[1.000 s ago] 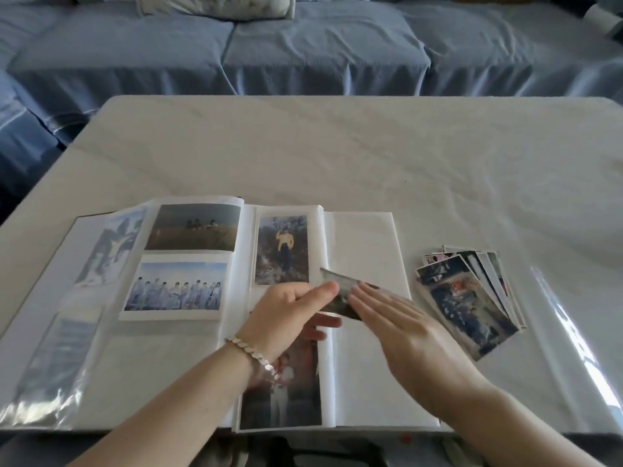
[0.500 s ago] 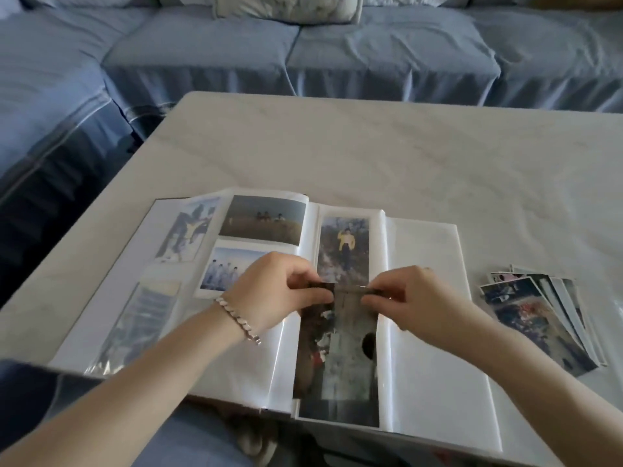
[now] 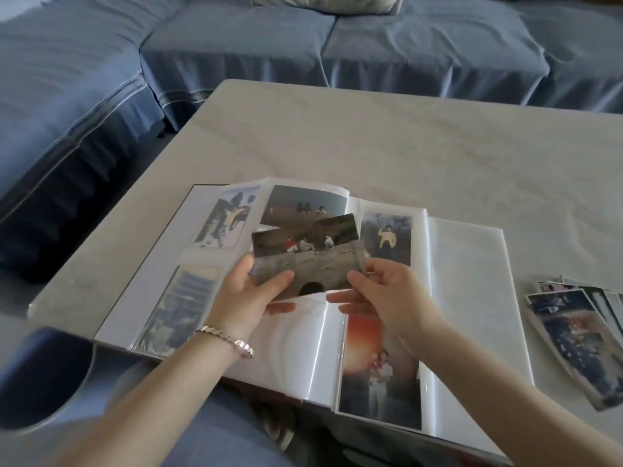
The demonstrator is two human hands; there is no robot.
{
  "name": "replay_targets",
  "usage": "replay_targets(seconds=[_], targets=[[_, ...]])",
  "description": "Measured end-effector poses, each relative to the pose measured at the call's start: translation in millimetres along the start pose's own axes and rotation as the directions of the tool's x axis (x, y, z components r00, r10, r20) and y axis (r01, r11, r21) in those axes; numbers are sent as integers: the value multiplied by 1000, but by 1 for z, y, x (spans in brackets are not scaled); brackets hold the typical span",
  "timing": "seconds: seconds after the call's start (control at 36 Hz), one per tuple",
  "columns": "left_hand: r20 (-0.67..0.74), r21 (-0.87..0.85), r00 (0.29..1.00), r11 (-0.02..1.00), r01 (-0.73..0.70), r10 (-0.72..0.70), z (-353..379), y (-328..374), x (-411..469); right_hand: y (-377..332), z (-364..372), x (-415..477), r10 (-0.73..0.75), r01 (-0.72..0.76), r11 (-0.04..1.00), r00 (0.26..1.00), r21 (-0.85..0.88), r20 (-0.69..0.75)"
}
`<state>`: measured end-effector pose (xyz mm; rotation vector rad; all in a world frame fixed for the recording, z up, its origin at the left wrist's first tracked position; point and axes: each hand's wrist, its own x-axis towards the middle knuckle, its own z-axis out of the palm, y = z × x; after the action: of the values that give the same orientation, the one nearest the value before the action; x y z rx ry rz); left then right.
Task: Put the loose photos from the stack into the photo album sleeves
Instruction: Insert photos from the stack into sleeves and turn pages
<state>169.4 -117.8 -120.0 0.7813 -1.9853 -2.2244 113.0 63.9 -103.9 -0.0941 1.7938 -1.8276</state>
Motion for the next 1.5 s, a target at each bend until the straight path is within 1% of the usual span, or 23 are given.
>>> replay_targets(seconds=[0.08, 0.14, 0.17, 0.19, 0.25, 0.33, 0.47, 0.53, 0.58, 0.64, 0.72, 0.83, 0.97, 1.19, 1.28, 1.36, 1.44, 1.5], targets=[[-89, 80, 991, 992, -97, 104, -16, -6, 1, 4, 9, 2, 14, 7, 982, 994, -189, 110], [-115, 208, 975, 964, -164, 190, -27, -10, 1, 8, 11, 6, -31, 72, 925, 993, -372, 115], [-130, 267, 966, 946, -182, 223, -34, -11, 0, 11, 11, 8, -91, 126, 858, 991, -498, 93], [-146, 301, 959, 934, -191, 243, -41, -12, 0, 13, 9, 12, -156, 171, 768, 985, -617, 78], [-149, 352, 948, 911, -214, 280, -56, -14, -1, 15, 6, 18, -242, 234, 606, 965, -760, 104], [-103, 423, 947, 875, -236, 305, -75, -17, -2, 15, 7, 32, -246, 312, 413, 943, -855, 225], [-102, 497, 948, 841, -213, 300, -105, -20, 0, 16, 14, 56, -136, 366, 205, 929, -908, 344], [-132, 547, 937, 812, -203, 323, -115, -21, 3, 16, 17, 62, -106, 358, 145, 932, -922, 345], [-177, 556, 913, 803, -215, 367, -123, -21, 4, 18, 20, 65, -82, 341, 107, 939, -934, 334], [-223, 561, 878, 792, -239, 423, -127, -20, 5, 20, 22, 66, -80, 334, 80, 941, -939, 328], [-268, 618, 822, 744, -254, 503, -129, -19, 4, 23, 23, 66, -97, 334, 70, 940, -940, 326], [-293, 624, 795, 736, -263, 532, -133, -22, 5, 25, 23, 67, -105, 328, 73, 942, -942, 320], [-310, 618, 789, 743, -256, 530, -140, -30, 5, 27, 23, 69, -102, 325, 76, 943, -943, 317], [-391, 536, 772, 805, -252, 502, -140, -36, 6, 26, 24, 68, -87, 317, 71, 946, -946, 311], [-409, 522, 764, 815, -253, 499, -142, -40, 6, 26, 24, 68, -84, 315, 73, 947, -946, 309], [-407, 501, 782, 831, -241, 472, -143, -41, 6, 25, 24, 67, -82, 314, 74, 948, -947, 308], [-358, 517, 796, 814, -266, 487, -145, -42, 3, 24, 24, 68, -80, 313, 71, 948, -947, 308], [-322, 526, 823, 811, -256, 469, -148, -41, 0, 24, 24, 67, -78, 313, 71, 948, -947, 307]])
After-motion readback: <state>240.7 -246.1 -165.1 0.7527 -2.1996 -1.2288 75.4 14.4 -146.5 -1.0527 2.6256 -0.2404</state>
